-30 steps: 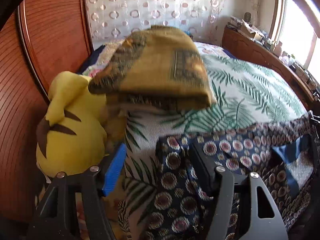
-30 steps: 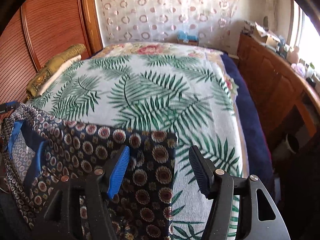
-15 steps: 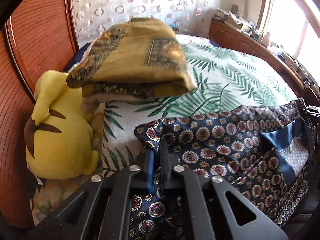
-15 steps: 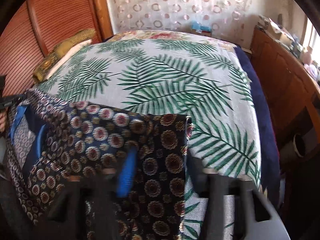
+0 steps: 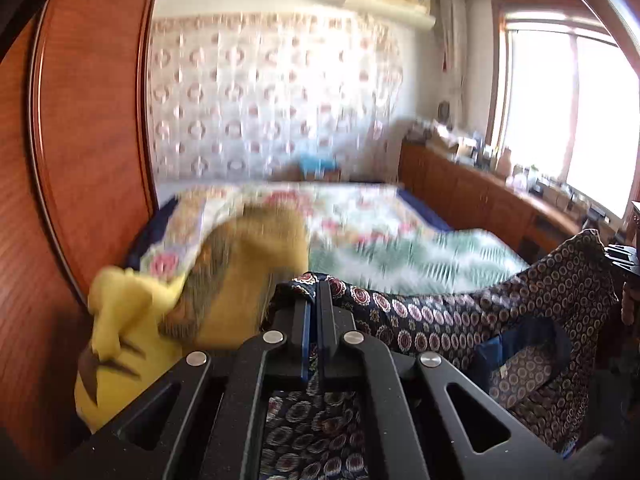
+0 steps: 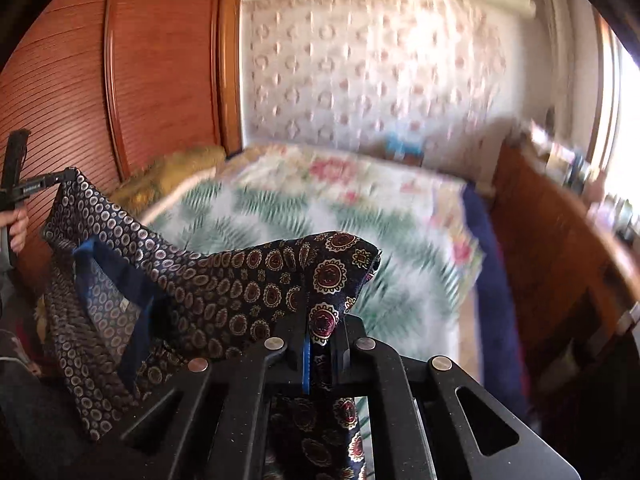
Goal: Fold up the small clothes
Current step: 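Grasp the garment hem with the right gripper while the left gripper grasps the edge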
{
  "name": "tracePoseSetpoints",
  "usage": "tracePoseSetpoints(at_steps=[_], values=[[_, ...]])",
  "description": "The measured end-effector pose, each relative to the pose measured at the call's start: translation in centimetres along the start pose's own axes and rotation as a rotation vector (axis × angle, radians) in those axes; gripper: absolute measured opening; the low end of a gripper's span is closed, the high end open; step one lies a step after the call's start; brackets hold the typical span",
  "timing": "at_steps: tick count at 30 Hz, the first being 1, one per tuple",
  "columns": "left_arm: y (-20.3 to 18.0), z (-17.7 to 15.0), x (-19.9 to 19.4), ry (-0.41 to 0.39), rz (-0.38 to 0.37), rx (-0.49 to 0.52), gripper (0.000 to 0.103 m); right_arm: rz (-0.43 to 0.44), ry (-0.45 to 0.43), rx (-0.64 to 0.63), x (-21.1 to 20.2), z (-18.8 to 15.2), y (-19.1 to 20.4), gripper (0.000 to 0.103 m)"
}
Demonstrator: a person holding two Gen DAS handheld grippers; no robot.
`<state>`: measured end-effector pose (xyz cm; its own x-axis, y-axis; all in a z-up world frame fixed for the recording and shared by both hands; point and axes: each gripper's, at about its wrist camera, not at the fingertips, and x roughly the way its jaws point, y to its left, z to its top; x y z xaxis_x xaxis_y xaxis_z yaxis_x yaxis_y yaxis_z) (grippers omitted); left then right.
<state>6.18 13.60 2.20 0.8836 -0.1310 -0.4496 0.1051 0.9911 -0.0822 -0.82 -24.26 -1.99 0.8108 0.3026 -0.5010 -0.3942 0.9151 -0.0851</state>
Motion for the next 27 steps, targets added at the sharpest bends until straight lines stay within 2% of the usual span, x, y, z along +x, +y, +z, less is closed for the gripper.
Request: tracePoseSetpoints(at_steps=[5,9,11,14,19,20,23,25,26,27], values=[[0.0,5.2,0.6,-0.090,-0.013,-0.005,0.003,-0.062,-0.110,-0.050,-3.3,5.8,-2.1,0.006],[0.7,8.4,3.8,-0.115,0.063,0.021,0.003,-0.140,-0.143,-0.101,-2.6,10.3,-3.7,0.006],[1.9,9.1,7.3,-0.069,0.118,0.020,0.003,-0.154,-0.132,-0.088,-1.0,11.9,-4.8,0.006],[3.0,8.7,11.4,-0.002,0.126,0.015,0.003,-0.173,-0.065,-0.107,3.2,13.1,-6.0,0.006],[3.2,6.2,17.8,0.102,0.156,0.048,0.003,-0.151,0.062,-0.056,11.4,12.0,-7.1,0.007],[3.3,5.7,18.6,0.126,0.145,0.043,0.003,-0.138,0.088,-0.038,12.8,11.7,-7.3,0.014],[3.5,4.4,20.1,0.186,0.120,0.038,0.012,-0.135,0.181,0.028,17.2,10.2,-8.7,0.033],[3.3,3.9,19.9,0.187,0.124,0.047,0.034,-0.156,0.232,0.040,19.1,9.0,-8.9,0.040],[3.3,3.6,19.7,0.187,0.115,0.047,0.048,-0.166,0.244,0.037,19.7,8.7,-8.9,0.044],[3.3,3.2,19.4,0.193,0.103,0.051,0.056,-0.173,0.258,0.037,20.0,8.2,-9.0,0.044]])
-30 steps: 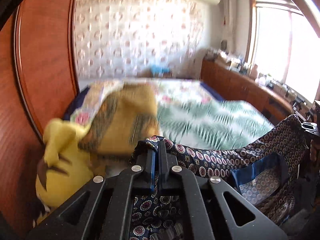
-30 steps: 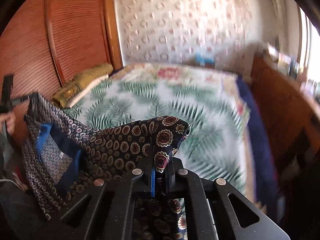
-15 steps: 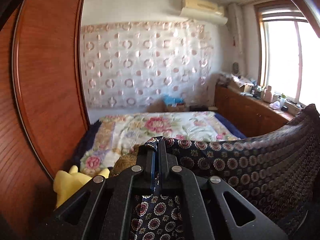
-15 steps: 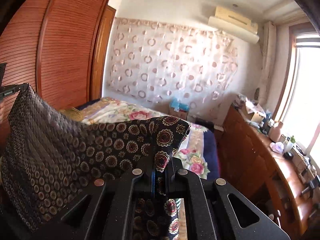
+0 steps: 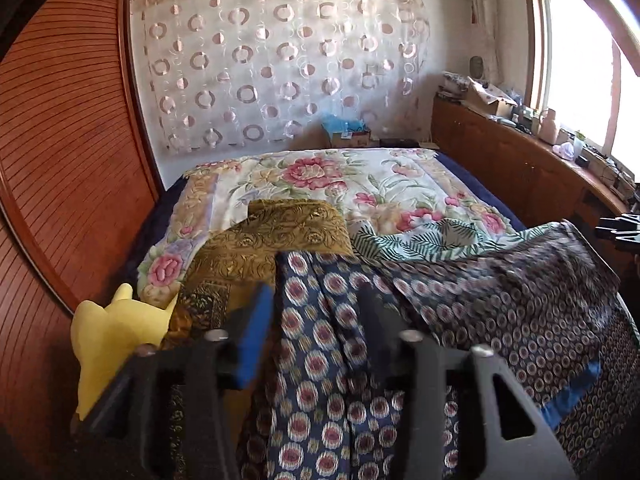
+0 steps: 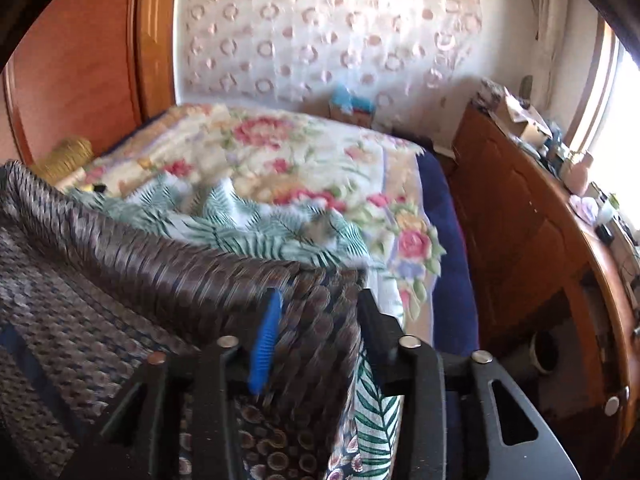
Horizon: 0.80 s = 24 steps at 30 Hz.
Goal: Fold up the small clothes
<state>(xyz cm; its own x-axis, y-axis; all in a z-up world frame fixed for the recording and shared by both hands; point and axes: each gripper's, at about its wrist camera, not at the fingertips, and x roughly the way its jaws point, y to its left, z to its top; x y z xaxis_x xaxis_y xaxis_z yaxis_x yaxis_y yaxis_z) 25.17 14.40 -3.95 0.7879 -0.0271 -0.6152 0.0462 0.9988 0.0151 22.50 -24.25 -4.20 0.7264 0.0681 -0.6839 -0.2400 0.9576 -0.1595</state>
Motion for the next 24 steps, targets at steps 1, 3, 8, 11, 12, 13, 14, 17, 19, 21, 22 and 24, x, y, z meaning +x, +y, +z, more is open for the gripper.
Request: tracePoseSetpoints(at_steps=[1,3,8,11,12,13,14,17,19,21,22,24], values=[[0.0,-0.2,0.0,0.010,0.001,0.006,0.058,0.001,0.008,0.006,0.3,-0.1,0.0,0.045],[-0.1,-1.0,-0.6,0.018,-0.001,0.016,0.061,0.008,0.010,0.029,0.4,0.1,-0.3,0.045],[-0.8,-3.2,-2.5,0.007,-0.028,0.021,0.065,0.039,-0.005,0.078,-0.7,-2.6,-1.1,0.045],[-1.5,-4.6,-3.9,-0.002,-0.053,0.003,0.066,0.049,-0.006,0.085,-0.4,-3.9,-0.8,0.045],[-1.8,-5.0,-4.3,-0.005,-0.068,-0.002,0.067,0.048,-0.008,0.088,-0.9,-4.4,-0.8,0.045],[-2.1,-5.4,-4.6,-0.010,-0.083,-0.004,0.068,0.050,-0.008,0.093,-1.2,-5.1,-0.8,0.045],[-2.4,-5.7,-4.8,-0.014,-0.087,0.000,0.073,0.053,-0.005,0.096,-1.1,-5.7,-0.5,0.045],[-3.5,-6.9,-5.5,-0.025,-0.067,0.030,0.084,0.050,0.007,0.095,-1.8,-6.9,0.1,0.045],[-3.9,-7.8,-5.6,-0.005,-0.093,0.022,0.084,0.067,0.012,0.092,-2.2,-7.8,0.6,0.045],[-4.2,-8.5,-5.8,0.006,-0.105,0.015,0.086,0.073,0.021,0.109,-2.7,-8.5,0.9,0.045],[-4.4,-8.9,-5.9,0.012,-0.106,0.012,0.086,0.080,0.025,0.118,-3.0,-9.0,1.0,0.045],[-4.7,-9.5,-5.9,0.033,-0.098,0.005,0.086,0.100,0.030,0.131,-3.6,-9.9,1.2,0.045]])
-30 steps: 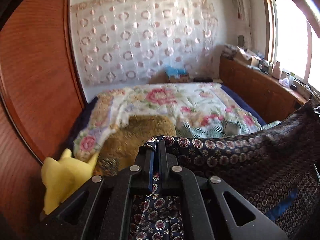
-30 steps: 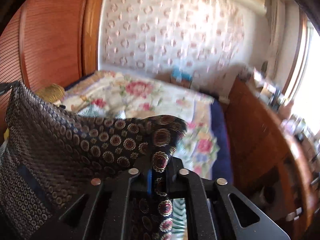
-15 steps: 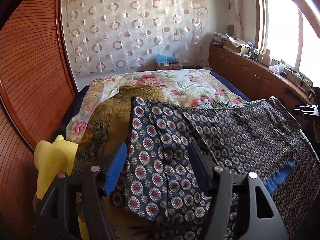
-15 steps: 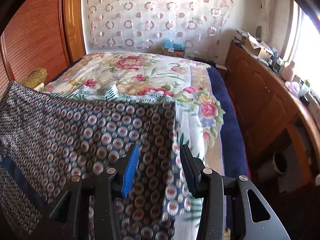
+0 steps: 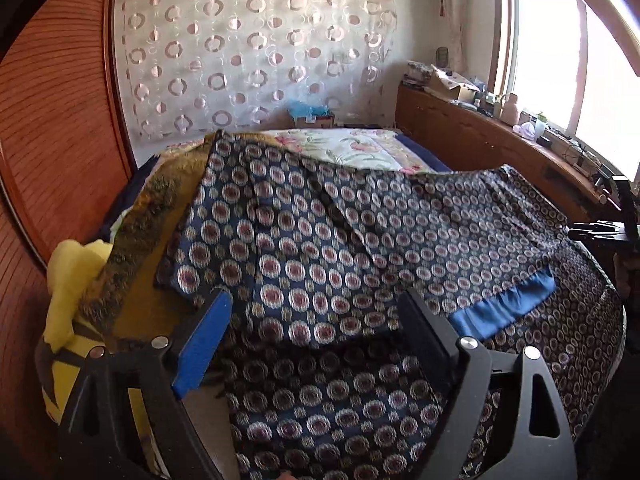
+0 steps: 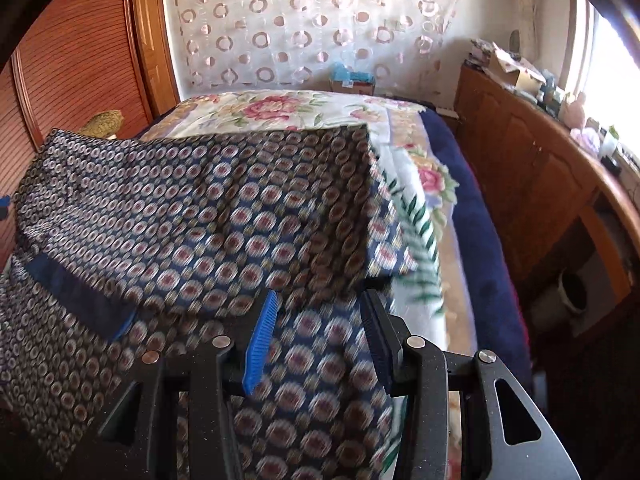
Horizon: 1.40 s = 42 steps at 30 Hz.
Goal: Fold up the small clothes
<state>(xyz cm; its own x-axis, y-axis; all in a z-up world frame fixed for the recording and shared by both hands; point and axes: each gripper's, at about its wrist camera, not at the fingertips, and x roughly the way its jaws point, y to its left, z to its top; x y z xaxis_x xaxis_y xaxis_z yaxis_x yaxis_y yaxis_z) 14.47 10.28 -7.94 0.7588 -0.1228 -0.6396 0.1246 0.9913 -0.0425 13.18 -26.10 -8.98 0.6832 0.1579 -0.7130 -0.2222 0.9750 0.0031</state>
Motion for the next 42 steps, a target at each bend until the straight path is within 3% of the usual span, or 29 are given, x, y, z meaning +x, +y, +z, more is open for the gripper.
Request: tracePoseSetpoints(at_steps=[17,21,25,30,38,42], values=[[-2.3,-4.3,3.1,0.137,-0.040,0.046,0.086,0.030,-0.010,0.062,1.4,0.1,0.7,0.045],[-2.8,-4.7,4.3,0.205,-0.032,0.062,0.086,0.004,0.002,0.052,2.2,0.3,0.9,0.045],[-3.1,-4.8,4.4,0.207,-0.036,0.074,0.088,-0.005,0.023,0.045,2.9,0.0,0.8,0.045],[-3.5,-4.9,4.9,0.229,-0.045,0.091,0.103,-0.026,0.011,0.030,2.9,-0.1,1.0,0.045],[-3.4,-4.8,5.0,0.230,-0.038,0.084,0.103,-0.029,0.008,0.028,2.8,-0.3,1.5,0.045],[-3.1,-4.5,3.5,0.174,-0.013,0.074,0.094,-0.038,0.009,0.018,2.8,-0.2,1.6,0.045]])
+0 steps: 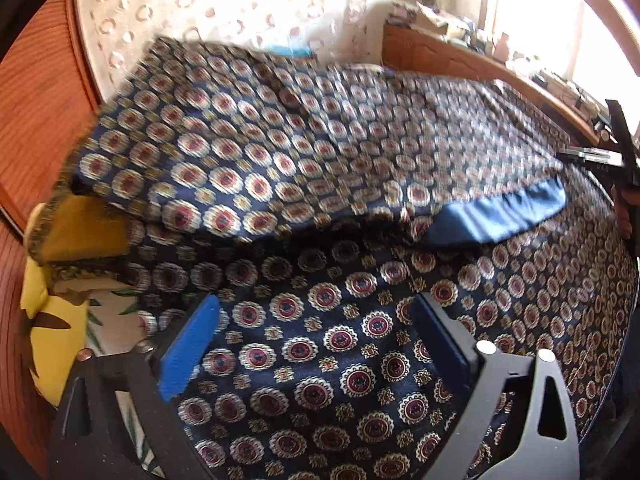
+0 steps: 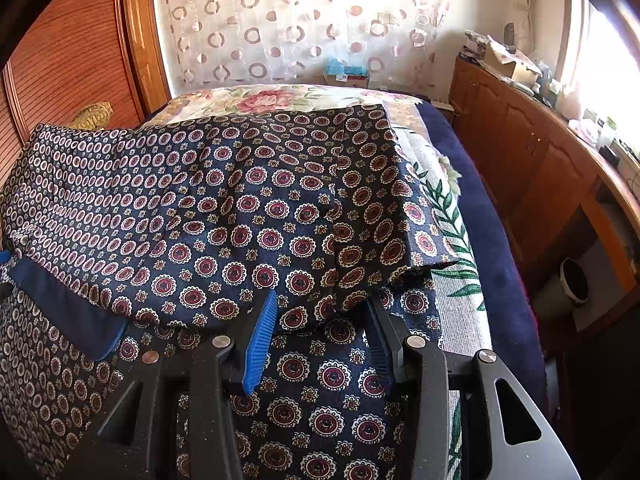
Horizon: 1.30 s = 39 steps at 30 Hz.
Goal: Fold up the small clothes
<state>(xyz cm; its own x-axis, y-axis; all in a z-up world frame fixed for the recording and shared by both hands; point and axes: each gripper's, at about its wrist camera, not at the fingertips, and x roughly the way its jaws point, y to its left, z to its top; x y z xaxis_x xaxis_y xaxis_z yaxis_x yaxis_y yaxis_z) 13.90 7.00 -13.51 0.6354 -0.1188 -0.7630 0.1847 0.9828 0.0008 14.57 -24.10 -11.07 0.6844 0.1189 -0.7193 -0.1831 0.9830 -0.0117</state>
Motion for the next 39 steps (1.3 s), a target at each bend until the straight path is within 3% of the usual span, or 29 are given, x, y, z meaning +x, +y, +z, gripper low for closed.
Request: tracePoseSetpoints(at_steps=[8,11,13,17,22,25,28,29,30,32,34,39], values=[[2.7,2.0,-5.9,-0.174,0.062,-0.057,0.069,0.002,0.000,0.001,0.0,0.0,-0.1,0.045],[4.4,3.3,-7.0,-0.215,0.083,-0.080,0.045,0.002,0.000,0.000,-0.1,0.0,-0.1,0.045],[5.6,4.0,-7.0,-0.227,0.106,-0.096,0.041,0.002,0.000,0.000,0.0,0.0,-0.1,0.045],[8.2,5.1,-6.1,-0.216,0.160,-0.144,0.040,0.005,0.000,0.002,0.0,0.0,-0.2,0.045],[10.1,5.5,-4.4,-0.180,0.163,-0.180,0.038,0.005,-0.001,0.003,0.0,0.0,-0.1,0.045],[10.1,5.5,-3.6,-0.155,0.125,-0.183,0.029,0.004,-0.001,0.002,0.0,0.0,-0.1,0.045],[10.1,5.3,-2.9,-0.139,0.127,-0.173,0.012,0.004,-0.001,0.002,0.0,0.0,-0.1,0.045],[10.2,5.3,-2.8,-0.138,0.117,-0.177,0.002,0.003,-0.001,0.001,0.0,0.0,-0.1,0.045],[10.3,5.1,-2.8,-0.142,0.085,-0.193,0.002,0.002,-0.001,-0.001,0.0,0.0,-0.1,0.045],[9.9,4.9,-3.6,-0.163,0.026,-0.213,0.002,0.026,-0.004,-0.015,-0.1,0.0,0.2,0.022],[9.1,4.8,-5.0,-0.197,0.022,-0.199,0.002,0.059,-0.007,-0.024,-0.2,0.1,0.2,0.007],[7.4,4.8,-8.7,-0.272,-0.025,-0.198,0.002,0.092,-0.071,0.012,-1.6,0.3,-0.4,0.003]])
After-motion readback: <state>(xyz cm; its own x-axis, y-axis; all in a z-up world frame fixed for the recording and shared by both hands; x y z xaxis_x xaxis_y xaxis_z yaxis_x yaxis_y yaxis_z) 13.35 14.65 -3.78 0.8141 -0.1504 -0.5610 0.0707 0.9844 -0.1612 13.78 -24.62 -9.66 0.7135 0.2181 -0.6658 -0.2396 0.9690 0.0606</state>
